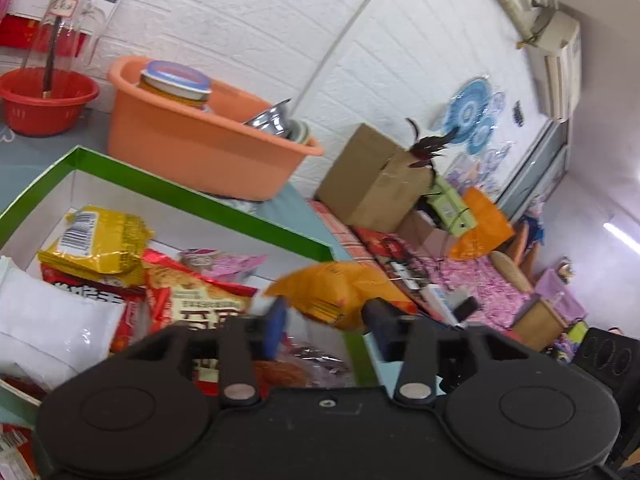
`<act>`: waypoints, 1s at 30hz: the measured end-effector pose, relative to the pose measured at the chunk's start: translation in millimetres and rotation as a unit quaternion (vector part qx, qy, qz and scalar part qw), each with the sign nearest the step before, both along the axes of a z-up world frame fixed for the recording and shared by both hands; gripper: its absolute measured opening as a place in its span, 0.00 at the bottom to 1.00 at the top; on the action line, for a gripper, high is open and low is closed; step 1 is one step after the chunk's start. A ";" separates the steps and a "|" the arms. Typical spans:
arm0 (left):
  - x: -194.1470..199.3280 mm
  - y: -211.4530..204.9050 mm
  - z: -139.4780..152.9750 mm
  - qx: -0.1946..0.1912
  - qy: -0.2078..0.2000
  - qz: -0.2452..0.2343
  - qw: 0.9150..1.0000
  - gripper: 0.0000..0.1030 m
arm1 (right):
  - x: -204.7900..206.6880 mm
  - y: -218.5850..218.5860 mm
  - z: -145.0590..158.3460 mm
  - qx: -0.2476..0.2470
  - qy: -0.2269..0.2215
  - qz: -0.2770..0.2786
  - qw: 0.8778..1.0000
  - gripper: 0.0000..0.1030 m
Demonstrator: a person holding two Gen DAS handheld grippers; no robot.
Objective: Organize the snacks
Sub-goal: 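Carry the orange bag into the green box and open both grippers, then move both grippers back over the remaining candy packs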
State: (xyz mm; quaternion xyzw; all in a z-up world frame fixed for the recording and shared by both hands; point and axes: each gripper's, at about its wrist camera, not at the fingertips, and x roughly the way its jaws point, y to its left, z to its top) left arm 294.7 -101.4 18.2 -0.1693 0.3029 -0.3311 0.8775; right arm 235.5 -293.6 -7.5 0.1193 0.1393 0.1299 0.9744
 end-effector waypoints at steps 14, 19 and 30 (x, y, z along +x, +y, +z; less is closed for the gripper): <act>-72.1 39.6 33.6 -0.012 -0.021 0.041 0.999 1.00 | -61.2 8.2 14.8 0.007 -0.020 0.018 1.000 1.00; -119.7 61.3 42.3 0.003 -0.025 0.075 0.997 1.00 | -92.6 21.6 21.5 0.022 -0.020 0.063 0.998 1.00; -191.2 115.0 -2.8 -0.011 0.029 0.124 0.992 1.00 | -116.6 59.3 -9.4 0.033 0.077 0.169 0.982 1.00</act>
